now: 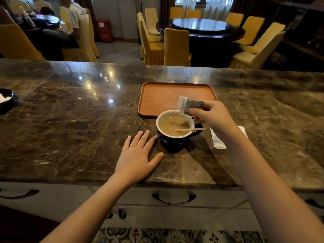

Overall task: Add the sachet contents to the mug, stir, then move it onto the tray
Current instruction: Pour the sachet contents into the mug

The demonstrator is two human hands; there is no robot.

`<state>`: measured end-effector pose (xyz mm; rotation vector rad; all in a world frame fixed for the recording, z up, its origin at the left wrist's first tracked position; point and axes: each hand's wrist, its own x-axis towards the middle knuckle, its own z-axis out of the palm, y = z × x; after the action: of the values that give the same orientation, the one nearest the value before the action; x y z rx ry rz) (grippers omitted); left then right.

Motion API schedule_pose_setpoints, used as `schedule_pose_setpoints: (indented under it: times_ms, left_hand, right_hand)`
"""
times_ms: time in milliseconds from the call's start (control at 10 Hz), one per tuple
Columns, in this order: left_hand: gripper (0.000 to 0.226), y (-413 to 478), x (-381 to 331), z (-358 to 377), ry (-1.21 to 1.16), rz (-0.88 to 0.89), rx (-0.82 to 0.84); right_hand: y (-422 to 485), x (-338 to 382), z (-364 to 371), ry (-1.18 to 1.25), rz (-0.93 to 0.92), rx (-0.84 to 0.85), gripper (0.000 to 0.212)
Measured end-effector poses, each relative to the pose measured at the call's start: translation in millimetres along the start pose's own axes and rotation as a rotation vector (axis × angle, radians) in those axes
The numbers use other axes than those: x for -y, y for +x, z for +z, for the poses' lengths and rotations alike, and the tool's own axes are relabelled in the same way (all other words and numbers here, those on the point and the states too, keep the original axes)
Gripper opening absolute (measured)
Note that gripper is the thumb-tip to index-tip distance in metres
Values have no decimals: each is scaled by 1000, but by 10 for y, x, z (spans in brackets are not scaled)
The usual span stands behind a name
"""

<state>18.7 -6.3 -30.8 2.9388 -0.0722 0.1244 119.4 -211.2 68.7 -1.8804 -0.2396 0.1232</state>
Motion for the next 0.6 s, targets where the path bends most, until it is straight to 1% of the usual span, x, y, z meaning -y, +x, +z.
schedule_pose_setpoints:
  times_ms: [100, 200, 300, 400, 600]
  left_hand:
    - [74, 3, 1, 1, 0, 0, 2]
    - [74, 3, -2, 3, 4, -2, 5]
    - [74, 3, -2, 4, 5, -4, 2]
    - [75, 4, 2, 6, 6, -2, 5]
    - [73, 7, 2, 9, 11, -5, 1]
  right_hand:
    - [-35, -6, -27, 270, 80, 27, 16]
    - [-39, -6, -56, 409, 141, 38, 20]
    - [-26, -2, -69, 492, 140, 44, 27]
    - [-4, -10, -86, 544, 131, 32, 23]
    - [10, 43, -90, 401, 81, 74, 31]
